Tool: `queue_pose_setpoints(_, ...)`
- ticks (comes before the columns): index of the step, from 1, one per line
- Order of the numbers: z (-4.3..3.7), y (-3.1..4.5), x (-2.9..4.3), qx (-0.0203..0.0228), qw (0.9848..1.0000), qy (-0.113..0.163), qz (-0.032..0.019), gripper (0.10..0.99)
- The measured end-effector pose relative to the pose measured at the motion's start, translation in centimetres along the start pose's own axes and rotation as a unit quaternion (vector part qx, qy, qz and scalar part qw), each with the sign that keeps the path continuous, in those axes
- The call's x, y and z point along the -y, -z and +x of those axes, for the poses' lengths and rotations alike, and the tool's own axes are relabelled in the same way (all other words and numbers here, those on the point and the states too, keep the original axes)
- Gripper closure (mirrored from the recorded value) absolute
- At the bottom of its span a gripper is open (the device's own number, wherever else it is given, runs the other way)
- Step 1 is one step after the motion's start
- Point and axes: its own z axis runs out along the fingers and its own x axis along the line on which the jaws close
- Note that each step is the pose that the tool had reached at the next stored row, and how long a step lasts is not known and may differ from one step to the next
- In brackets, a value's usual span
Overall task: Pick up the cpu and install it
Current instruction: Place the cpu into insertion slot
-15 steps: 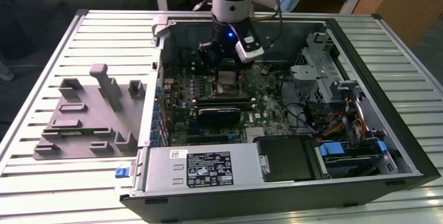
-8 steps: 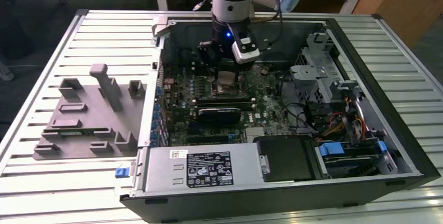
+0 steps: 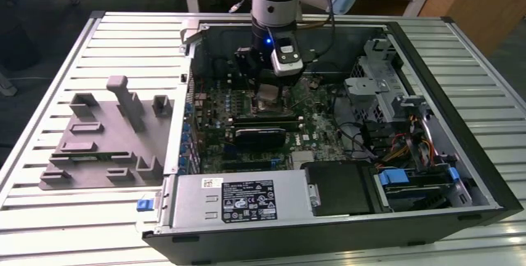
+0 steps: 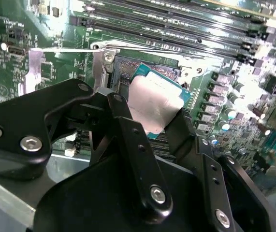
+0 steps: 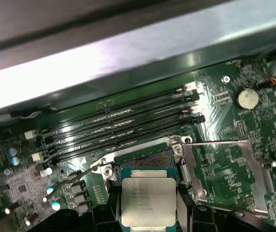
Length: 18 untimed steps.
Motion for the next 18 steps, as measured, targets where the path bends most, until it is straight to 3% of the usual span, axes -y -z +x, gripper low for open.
queue_pose_setpoints(4,0.00,-0.01,0.00,-0.0015,0.9995,-0.030,0.0007,0.541)
queue_pose_setpoints(9,0.00,-0.03,0.00,-0.0034,0.9977,-0.067,0.0016,0.541)
queue_pose_setpoints(18,0.00,-0.05,0.00,-0.0065,0.9917,-0.129,0.0030,0.541)
